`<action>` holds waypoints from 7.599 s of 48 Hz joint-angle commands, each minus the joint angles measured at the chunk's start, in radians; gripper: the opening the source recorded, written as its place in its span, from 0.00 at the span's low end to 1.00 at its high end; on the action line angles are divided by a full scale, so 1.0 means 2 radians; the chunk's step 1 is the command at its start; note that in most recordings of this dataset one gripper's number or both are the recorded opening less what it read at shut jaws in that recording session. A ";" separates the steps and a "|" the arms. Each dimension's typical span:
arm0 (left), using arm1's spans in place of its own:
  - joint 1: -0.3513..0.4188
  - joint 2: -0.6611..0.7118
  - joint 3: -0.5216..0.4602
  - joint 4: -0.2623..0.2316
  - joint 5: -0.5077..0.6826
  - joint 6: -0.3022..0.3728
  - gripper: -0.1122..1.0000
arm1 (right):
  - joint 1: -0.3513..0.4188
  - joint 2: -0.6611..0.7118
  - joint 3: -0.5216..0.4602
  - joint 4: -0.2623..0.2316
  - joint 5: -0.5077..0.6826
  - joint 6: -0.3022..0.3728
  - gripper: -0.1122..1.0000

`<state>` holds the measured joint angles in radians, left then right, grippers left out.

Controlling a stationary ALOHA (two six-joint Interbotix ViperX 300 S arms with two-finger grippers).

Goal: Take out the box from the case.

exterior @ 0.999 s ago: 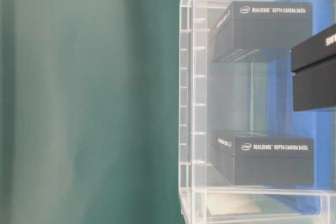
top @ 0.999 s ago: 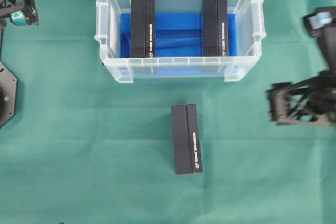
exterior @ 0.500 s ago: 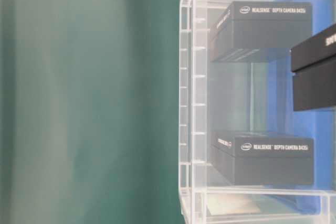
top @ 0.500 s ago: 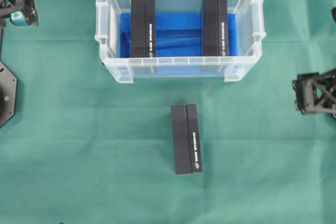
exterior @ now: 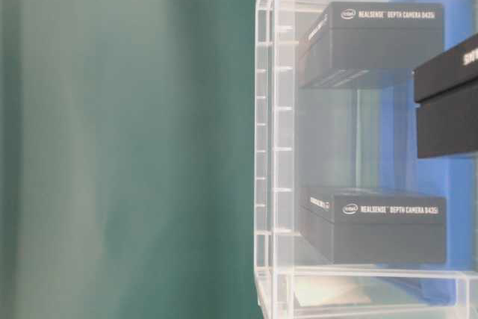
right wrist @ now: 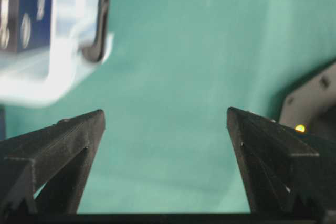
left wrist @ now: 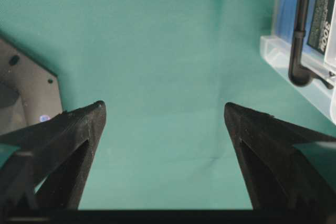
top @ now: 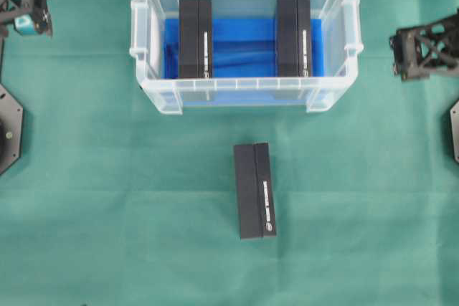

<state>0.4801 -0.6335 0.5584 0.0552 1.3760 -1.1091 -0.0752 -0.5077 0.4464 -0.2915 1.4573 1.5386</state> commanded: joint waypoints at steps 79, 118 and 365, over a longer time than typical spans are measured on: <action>-0.040 0.120 -0.118 0.001 -0.025 -0.002 0.99 | -0.163 0.002 0.011 0.019 -0.068 -0.148 0.94; -0.108 0.319 -0.338 0.007 -0.025 -0.035 0.99 | -0.163 0.003 0.012 0.011 -0.081 -0.149 0.94; -0.106 0.403 -0.220 0.056 -0.193 -0.120 0.65 | -0.163 -0.004 0.021 0.004 -0.128 -0.153 0.94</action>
<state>0.2684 0.1871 0.1304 0.1687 1.0186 -1.3453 -0.3988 -0.5047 0.4985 -0.2807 1.2072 1.2318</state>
